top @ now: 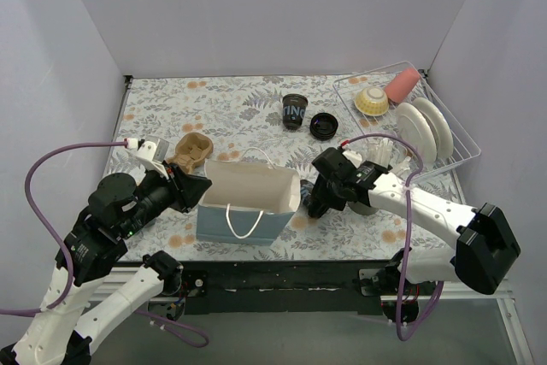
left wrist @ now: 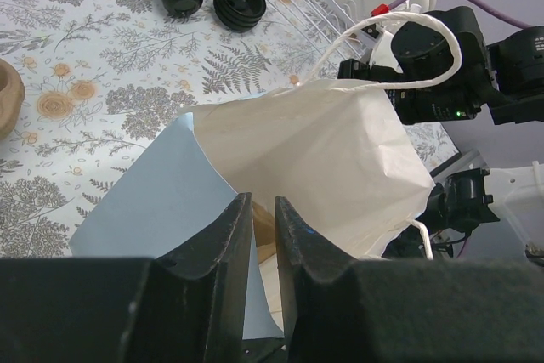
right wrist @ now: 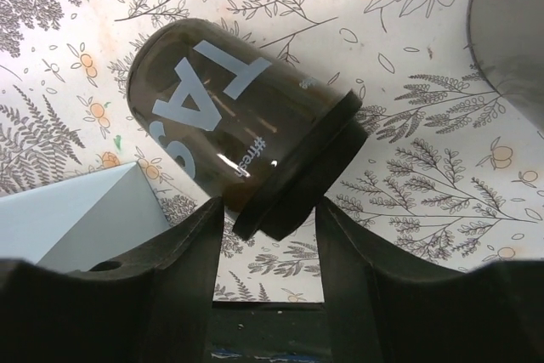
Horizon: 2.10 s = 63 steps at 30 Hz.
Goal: Pack the takeout coffee
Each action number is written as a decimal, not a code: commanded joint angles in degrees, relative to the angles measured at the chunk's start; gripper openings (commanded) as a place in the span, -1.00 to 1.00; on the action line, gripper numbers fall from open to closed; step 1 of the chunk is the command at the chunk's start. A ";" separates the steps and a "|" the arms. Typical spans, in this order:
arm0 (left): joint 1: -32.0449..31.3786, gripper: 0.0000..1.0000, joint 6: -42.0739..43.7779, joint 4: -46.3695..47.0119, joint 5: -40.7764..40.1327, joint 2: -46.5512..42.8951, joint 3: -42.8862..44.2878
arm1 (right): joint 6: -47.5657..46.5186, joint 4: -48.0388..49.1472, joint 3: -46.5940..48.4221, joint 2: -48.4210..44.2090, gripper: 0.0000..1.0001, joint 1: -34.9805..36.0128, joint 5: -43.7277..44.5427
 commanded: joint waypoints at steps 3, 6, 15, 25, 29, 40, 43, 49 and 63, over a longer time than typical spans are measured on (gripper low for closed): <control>-0.02 -0.65 0.14 -0.61 -1.07 -0.49 1.65 | 0.51 4.07 -2.44 -0.59 -0.09 0.37 0.97; -0.02 -0.65 0.06 -0.61 -1.50 -0.93 1.38 | -2.99 5.30 -2.01 -1.38 -0.29 0.37 2.37; -0.02 -0.65 -1.61 2.03 -4.74 -2.07 0.68 | -24.50 -2.16 14.23 1.52 -0.49 0.37 8.80; -0.02 -0.65 -1.53 5.10 -6.95 -2.60 0.41 | -46.06 -19.65 31.04 10.66 -0.48 0.37 13.72; -0.02 -0.48 -0.91 5.46 -8.53 -0.76 3.05 | -51.08 -24.48 33.24 13.12 -0.48 0.37 13.81; -0.02 -0.07 3.22 6.69 -14.51 1.88 7.80 | -59.44 -33.36 40.26 21.64 -0.46 4.14 18.99; -0.02 -0.05 3.75 6.69 -16.18 1.71 8.59 | -59.44 -35.75 40.97 25.16 -0.45 6.43 20.31; -0.02 -0.04 4.19 5.20 -18.64 1.27 9.99 | -59.09 -35.57 40.45 29.11 -0.44 7.75 20.92; -0.02 -0.03 5.85 5.20 -18.65 2.58 10.26 | -56.63 -35.83 38.60 36.59 -0.44 9.33 25.76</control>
